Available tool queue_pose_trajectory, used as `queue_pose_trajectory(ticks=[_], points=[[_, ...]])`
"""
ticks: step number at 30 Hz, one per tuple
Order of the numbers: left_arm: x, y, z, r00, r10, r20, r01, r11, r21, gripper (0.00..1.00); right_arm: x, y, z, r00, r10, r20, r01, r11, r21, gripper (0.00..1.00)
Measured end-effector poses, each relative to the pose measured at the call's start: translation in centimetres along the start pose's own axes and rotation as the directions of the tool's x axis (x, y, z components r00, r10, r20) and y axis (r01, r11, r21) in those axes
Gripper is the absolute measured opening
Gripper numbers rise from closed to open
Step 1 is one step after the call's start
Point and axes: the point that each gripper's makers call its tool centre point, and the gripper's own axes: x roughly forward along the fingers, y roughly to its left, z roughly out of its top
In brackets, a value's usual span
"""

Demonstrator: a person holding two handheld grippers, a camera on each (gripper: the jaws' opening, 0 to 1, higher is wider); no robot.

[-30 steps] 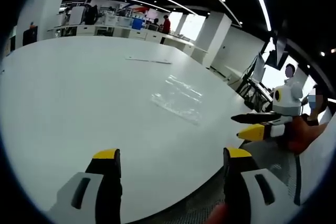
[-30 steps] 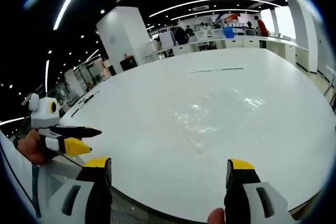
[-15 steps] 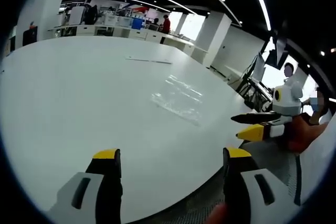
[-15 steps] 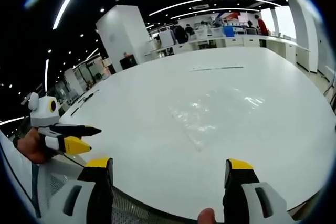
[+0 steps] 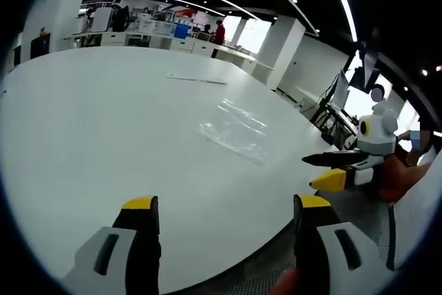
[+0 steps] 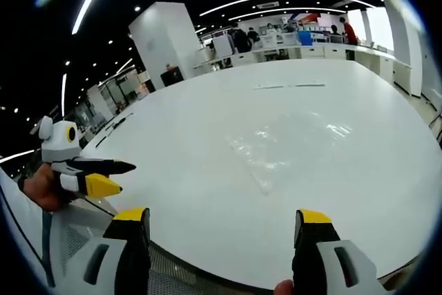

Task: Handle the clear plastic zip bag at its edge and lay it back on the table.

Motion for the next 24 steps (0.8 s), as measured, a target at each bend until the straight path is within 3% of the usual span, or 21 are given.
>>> queue_pose_trajectory(ticks=[13,21,24], points=[[0.2,-0.2,-0.3,1.0,-0.011,-0.012,0.011,1.0,-0.001,0.79,0.3,0.1,0.0,1.0,0.007,-0.001,-0.007,1.0,-0.012,0.83],[0.1,-0.5,-0.2,1.0,-0.012,-0.012,0.012,1.0,0.003,0.79,0.0,0.3,1.0,0.998,0.017,0.054,-0.018,1.0,0.016,0.82],[0.1,-0.4,-0.2,1.0,-0.011,-0.009,0.011,1.0,-0.001,0.79,-0.1,0.0,0.7,0.999,0.012,0.046,-0.012,1.0,0.019,0.83]])
